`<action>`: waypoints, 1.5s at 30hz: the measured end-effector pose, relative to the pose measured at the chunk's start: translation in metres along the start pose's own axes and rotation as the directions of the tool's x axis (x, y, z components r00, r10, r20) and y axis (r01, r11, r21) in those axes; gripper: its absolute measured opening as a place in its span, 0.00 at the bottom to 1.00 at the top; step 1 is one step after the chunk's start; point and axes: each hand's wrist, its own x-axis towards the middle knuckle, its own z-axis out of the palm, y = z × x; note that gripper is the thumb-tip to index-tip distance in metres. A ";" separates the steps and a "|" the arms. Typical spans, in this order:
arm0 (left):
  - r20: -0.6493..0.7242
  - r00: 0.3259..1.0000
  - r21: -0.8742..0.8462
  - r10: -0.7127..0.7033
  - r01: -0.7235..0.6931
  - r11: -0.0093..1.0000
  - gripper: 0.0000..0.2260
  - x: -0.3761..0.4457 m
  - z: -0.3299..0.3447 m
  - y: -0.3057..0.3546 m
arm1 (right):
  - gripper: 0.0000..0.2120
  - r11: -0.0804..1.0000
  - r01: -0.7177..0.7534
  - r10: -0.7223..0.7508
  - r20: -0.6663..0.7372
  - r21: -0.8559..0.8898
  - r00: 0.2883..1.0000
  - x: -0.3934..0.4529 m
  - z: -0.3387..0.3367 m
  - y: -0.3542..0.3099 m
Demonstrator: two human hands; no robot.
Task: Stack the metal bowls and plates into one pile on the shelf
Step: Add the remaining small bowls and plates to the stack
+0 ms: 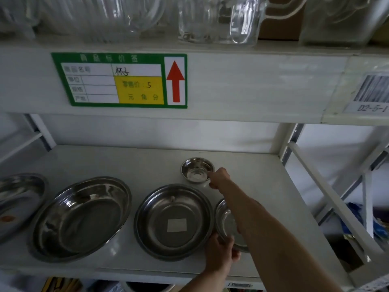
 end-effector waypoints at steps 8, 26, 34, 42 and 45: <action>0.003 0.999 -0.017 0.032 -0.032 0.999 0.11 0.001 0.003 -0.005 | 0.10 0.986 -0.083 0.073 0.077 0.141 0.994 0.020 0.015 0.005; -0.005 1.000 -0.055 0.020 -0.021 0.998 0.13 -0.002 0.001 -0.003 | 0.14 0.950 -0.161 0.141 0.093 0.266 0.986 0.041 0.025 0.014; 0.015 0.999 -0.073 0.047 -0.045 0.996 0.06 -0.005 0.002 -0.004 | 0.14 0.893 -0.161 0.113 0.137 0.421 0.984 0.037 0.018 0.010; 0.010 0.998 -0.044 0.060 -0.060 0.997 0.13 -0.006 0.000 -0.006 | 0.12 0.879 -0.134 0.077 0.141 0.457 0.987 0.030 -0.002 0.003; 0.012 0.998 -0.023 0.061 -0.060 0.998 0.13 -0.006 0.000 -0.007 | 0.09 0.863 -0.127 0.068 0.136 0.490 0.988 0.025 -0.011 0.001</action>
